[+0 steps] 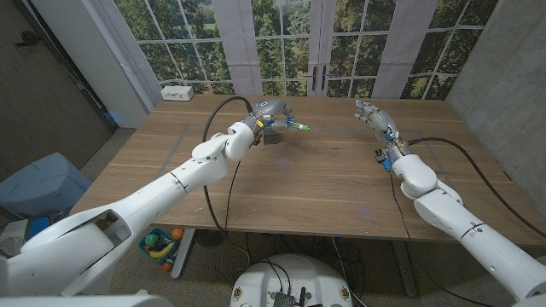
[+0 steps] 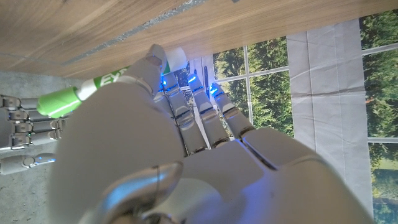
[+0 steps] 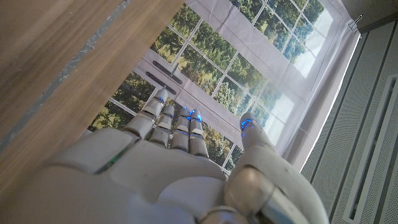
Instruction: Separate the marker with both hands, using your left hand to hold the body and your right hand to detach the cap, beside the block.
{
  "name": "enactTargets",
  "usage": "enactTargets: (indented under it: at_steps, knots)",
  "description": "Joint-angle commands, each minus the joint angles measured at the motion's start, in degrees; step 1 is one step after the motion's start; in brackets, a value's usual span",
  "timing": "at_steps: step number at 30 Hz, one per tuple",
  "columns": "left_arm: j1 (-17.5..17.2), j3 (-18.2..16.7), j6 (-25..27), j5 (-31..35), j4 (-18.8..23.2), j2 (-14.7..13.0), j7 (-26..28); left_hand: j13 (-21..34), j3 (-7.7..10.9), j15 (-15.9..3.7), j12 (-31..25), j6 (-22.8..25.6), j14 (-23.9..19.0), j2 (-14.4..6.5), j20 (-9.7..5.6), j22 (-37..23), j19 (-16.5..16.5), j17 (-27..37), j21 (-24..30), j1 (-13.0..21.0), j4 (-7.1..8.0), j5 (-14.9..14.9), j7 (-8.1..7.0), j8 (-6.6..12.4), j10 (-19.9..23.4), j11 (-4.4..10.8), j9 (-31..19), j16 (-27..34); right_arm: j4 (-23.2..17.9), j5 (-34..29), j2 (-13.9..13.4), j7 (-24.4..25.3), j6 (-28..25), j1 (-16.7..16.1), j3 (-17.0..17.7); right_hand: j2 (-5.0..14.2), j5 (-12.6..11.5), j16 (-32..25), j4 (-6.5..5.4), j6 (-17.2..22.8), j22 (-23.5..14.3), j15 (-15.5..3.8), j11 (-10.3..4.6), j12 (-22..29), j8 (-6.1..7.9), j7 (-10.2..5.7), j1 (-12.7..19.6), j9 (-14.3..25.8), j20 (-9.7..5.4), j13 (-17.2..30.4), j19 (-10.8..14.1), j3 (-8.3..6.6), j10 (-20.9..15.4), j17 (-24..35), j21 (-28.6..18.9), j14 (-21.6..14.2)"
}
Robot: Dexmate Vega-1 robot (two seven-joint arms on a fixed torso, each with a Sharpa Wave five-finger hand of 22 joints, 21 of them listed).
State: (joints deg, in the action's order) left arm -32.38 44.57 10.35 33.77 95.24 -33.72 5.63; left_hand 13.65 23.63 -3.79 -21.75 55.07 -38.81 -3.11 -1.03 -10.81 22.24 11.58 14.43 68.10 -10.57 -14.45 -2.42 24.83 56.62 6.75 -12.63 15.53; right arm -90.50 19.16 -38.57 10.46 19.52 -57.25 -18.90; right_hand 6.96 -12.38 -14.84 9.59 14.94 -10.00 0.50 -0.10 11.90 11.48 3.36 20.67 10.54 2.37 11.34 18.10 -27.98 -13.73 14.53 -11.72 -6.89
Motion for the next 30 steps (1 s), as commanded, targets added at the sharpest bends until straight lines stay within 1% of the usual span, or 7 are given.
enactTargets:
  at_steps: [1,2,16,19,24,25,30]
  knots:
    - [0.0,-1.0,0.1,-3.3,0.3,0.5,1.4,7.2,0.02,-9.92,-0.8,0.8,-0.6,-1.8,0.03,-0.1,0.4,0.3,0.1,1.5,0.26,-0.5,0.43,0.28,7.8,4.85,-0.2,0.1,-2.8,-3.8,-1.6,1.7,-1.9,-0.5,0.0,0.01,-0.1,-0.3,0.05,0.4,-0.2,0.19,-0.20,0.1,0.31,-0.36,0.7,0.1,0.32,0.1,-0.1,0.06,-0.7,0.2,-0.2,-0.6]
    - [0.0,-1.1,0.0,-3.6,0.2,0.5,1.5,7.2,0.01,-9.92,-0.8,0.8,-0.6,-1.8,0.02,-0.1,0.4,0.3,0.1,1.5,0.26,-0.6,0.43,0.27,7.8,4.84,-0.2,0.1,-3.1,-4.3,-1.7,2.0,-2.2,-0.6,0.0,-0.01,-0.1,-0.4,0.08,0.4,-0.2,0.20,-0.50,0.1,0.29,-0.37,0.9,0.1,0.49,0.2,-0.1,0.06,-0.7,0.2,-0.2,-0.7]
    - [0.6,-2.3,-1.1,-8.5,-0.6,0.8,1.4,7.5,-0.20,-9.93,-0.7,0.8,-0.6,-1.8,0.02,-0.1,0.4,0.4,0.1,1.6,0.31,-0.9,0.49,0.22,7.8,4.82,-0.2,-0.1,-6.2,-9.2,-2.9,4.6,-5.1,-1.0,-0.2,-0.42,-0.4,-0.5,0.82,0.1,-0.2,-0.14,-0.86,0.1,0.21,-1.05,2.8,0.2,0.70,0.2,0.2,-0.35,-1.1,0.1,-0.3,-1.3]
    - [0.2,-2.6,1.9,-9.1,0.3,1.3,1.0,7.6,-0.25,-9.93,-0.7,0.8,-0.7,-1.8,0.03,-0.1,0.4,0.4,0.1,1.7,0.32,-1.0,0.54,0.21,7.8,4.82,-0.2,-0.1,-6.8,-10.1,-3.3,4.8,-5.5,-1.2,-0.2,-0.68,-0.5,-0.7,1.02,0.0,-0.3,-0.26,-1.00,0.1,0.24,-1.29,3.7,0.2,0.73,0.2,0.9,-0.51,-1.2,0.1,-0.5,-2.0]
    - [0.8,-2.5,1.4,-10.6,-0.4,1.6,0.9,7.7,-0.34,-9.93,-0.6,0.8,-0.7,-1.8,0.05,-0.1,0.4,0.4,0.1,1.7,0.33,-1.1,0.57,0.18,7.8,4.82,-0.1,-0.1,-8.5,-12.0,-3.8,5.9,-6.5,-1.8,-0.1,-1.15,-0.6,-1.3,1.13,0.4,-0.4,-0.29,-0.94,0.2,0.46,-1.44,4.9,0.2,0.85,0.3,1.5,-0.62,-1.7,0.1,-0.7,-3.4]
    - [0.9,-2.5,1.2,-10.9,-0.6,1.7,0.9,7.7,-0.36,-9.93,-0.6,0.8,-0.7,-1.8,0.04,-0.1,0.4,0.4,0.1,1.7,0.33,-1.1,0.53,0.17,7.8,4.81,-0.1,-0.1,-8.9,-12.4,-3.9,6.1,-6.9,-1.9,-0.1,-1.41,-0.6,-1.5,1.15,0.7,-0.4,-0.17,-0.68,0.3,0.59,-1.12,5.5,0.2,1.29,0.3,1.9,-0.65,-1.9,0.2,-0.9,-3.9]
    - [1.5,-2.4,1.1,-12.2,-1.1,2.0,0.7,7.8,-0.41,-9.93,-0.6,0.8,-0.7,-1.8,0.04,-0.1,0.4,0.4,0.0,1.7,0.33,-1.2,0.63,0.15,7.9,4.81,-0.1,-0.1,-10.1,-13.9,-4.3,6.7,-7.9,-2.2,-0.1,-1.67,-0.6,-1.7,1.12,1.2,-0.4,-0.39,-0.65,0.3,0.78,-1.09,6.2,0.2,1.55,0.3,2.1,-0.66,-2.2,0.3,-0.9,-4.3]
